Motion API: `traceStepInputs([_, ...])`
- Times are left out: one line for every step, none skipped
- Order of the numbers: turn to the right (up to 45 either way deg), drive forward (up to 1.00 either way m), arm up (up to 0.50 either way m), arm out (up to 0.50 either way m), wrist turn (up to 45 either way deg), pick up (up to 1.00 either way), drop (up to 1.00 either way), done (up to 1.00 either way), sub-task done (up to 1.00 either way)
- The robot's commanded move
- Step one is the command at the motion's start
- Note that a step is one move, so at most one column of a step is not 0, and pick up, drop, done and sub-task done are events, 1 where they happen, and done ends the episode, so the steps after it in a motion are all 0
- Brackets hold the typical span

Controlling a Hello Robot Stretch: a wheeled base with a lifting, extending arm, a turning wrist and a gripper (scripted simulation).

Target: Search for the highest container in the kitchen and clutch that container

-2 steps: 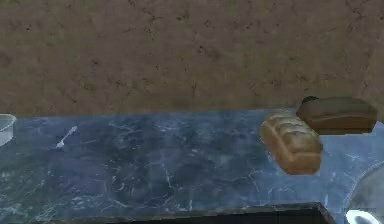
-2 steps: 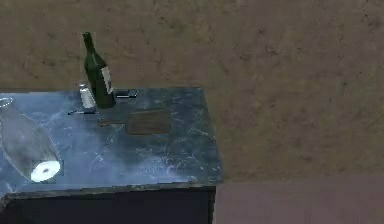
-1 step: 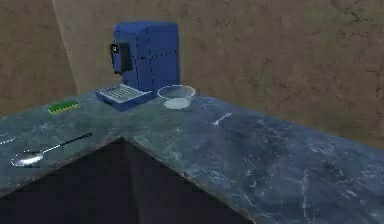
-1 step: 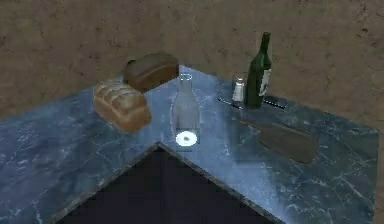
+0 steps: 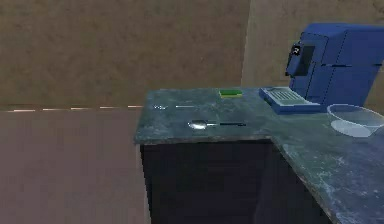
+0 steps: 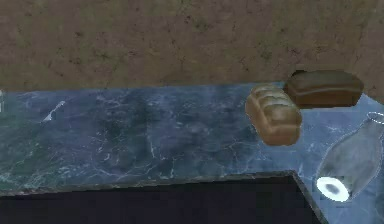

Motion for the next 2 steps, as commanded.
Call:
traceStepInputs([-45.0,0.00,0.00,0.00,0.0,0.00,0.00,0.00,0.00])
traceStepInputs([45.0,0.00,0.00,0.00,0.0,0.00,0.00,0.00,0.00])
